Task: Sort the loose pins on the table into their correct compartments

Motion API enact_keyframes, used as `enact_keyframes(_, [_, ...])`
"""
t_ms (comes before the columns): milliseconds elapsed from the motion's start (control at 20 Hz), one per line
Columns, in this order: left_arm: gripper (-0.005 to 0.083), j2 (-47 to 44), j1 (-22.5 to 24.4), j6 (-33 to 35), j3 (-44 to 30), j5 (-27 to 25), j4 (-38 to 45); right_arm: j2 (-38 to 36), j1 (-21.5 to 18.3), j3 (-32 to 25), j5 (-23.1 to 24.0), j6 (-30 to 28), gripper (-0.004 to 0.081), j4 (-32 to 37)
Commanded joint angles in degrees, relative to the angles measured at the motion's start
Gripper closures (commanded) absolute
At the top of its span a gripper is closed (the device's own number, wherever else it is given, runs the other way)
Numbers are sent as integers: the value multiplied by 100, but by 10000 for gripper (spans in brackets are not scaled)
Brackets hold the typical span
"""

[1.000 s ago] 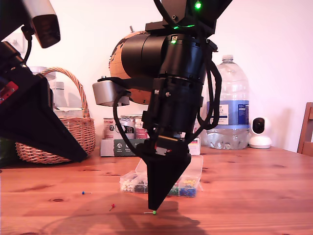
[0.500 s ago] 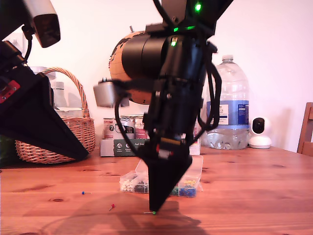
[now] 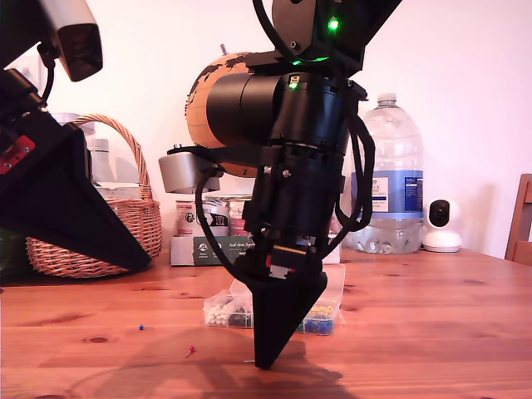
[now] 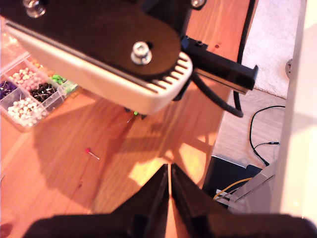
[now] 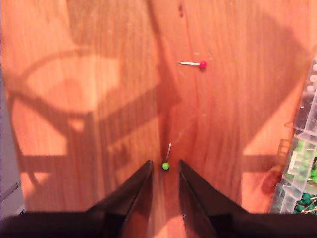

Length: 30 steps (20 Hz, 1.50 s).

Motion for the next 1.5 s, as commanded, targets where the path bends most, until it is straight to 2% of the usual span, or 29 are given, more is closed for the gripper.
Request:
enact_keyframes(0, [797,28,-13,-17,35,2,55,271,-28,-61,39,-39,645,-39])
enact_keyframes(400, [797,28,-13,-17,35,2,50,356,-63,-61,35,-129,781,-85])
enact_keyframes(750, [797,28,-13,-17,35,2,50,354,-59,-52,35,-120,781,-68])
enact_keyframes(1250, [797,28,-11,-17,35,-2,46,234,-59,431,-24,26,781,-369])
enact_keyframes(1450, [797,28,-11,-17,35,-26,44,31,-61,461,-52,26,781,-361])
